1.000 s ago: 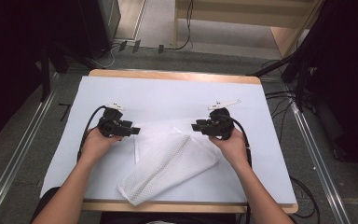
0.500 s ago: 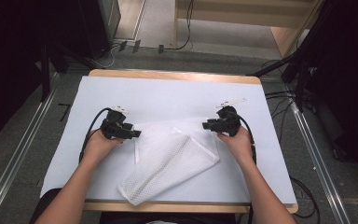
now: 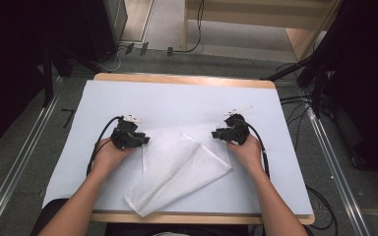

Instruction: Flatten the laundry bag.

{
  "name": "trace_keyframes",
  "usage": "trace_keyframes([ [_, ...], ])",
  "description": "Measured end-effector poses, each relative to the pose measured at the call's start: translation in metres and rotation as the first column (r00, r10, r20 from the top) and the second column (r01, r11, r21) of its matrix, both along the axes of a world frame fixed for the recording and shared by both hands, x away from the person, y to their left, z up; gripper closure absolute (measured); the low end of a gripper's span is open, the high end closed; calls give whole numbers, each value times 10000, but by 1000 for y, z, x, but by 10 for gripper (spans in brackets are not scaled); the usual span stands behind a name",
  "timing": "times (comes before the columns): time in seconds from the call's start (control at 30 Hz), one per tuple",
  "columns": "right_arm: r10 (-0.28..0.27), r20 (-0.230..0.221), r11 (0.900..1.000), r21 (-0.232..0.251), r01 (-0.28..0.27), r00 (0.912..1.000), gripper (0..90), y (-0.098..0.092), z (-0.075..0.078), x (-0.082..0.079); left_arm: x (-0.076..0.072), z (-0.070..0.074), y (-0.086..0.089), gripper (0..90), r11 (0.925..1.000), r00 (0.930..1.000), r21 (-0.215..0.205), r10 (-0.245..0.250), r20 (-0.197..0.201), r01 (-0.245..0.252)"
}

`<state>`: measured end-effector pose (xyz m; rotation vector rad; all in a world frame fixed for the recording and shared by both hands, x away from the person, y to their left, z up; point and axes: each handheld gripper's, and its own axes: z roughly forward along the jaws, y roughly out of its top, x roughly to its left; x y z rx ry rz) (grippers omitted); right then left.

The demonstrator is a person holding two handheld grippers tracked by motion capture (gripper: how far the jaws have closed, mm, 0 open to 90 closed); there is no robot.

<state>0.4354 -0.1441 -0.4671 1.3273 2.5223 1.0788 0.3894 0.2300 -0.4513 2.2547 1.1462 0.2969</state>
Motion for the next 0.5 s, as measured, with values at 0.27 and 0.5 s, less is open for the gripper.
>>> trace_keyframes([
  [0.27, -246, 267, 9985, -489, 259, 9993, 900, 2, 0, 0, 0, 1, -3, 895, 9998, 9998, 104, -174, -120, 175],
  [0.5, -257, 4, 9993, -282, 257, 9997, 900, 0, 3, 2, 6, 6, 6, 900, 9964, 9975, -852, -78, -699, 18],
])
